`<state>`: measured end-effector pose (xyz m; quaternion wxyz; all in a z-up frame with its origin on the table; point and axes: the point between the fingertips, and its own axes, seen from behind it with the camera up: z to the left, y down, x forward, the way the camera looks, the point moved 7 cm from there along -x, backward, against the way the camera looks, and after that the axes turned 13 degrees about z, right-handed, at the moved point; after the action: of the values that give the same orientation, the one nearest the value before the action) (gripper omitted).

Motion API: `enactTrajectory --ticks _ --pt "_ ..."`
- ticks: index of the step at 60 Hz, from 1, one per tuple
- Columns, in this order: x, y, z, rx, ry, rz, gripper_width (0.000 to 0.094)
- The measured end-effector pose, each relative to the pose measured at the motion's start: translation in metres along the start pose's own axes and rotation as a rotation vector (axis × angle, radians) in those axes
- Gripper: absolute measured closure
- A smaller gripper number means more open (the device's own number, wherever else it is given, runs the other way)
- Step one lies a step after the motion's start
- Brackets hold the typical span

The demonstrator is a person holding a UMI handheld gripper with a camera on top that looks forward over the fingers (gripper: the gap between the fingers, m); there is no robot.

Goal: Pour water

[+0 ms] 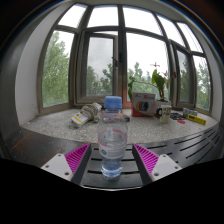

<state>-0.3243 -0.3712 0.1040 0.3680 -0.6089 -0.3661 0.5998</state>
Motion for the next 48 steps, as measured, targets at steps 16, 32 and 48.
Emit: enactTrajectory --ticks 16,32,48 --pt "0.053 -0.017 0.004 -0.013 0.039 -0.074 0.0485" --pt "0.047 -0.029 0.0 0.017 -0.015 -0.102 0.0661" --pt "0.009 -0.137 -0.01 0.21 -0.268 -0.235 0.0661"
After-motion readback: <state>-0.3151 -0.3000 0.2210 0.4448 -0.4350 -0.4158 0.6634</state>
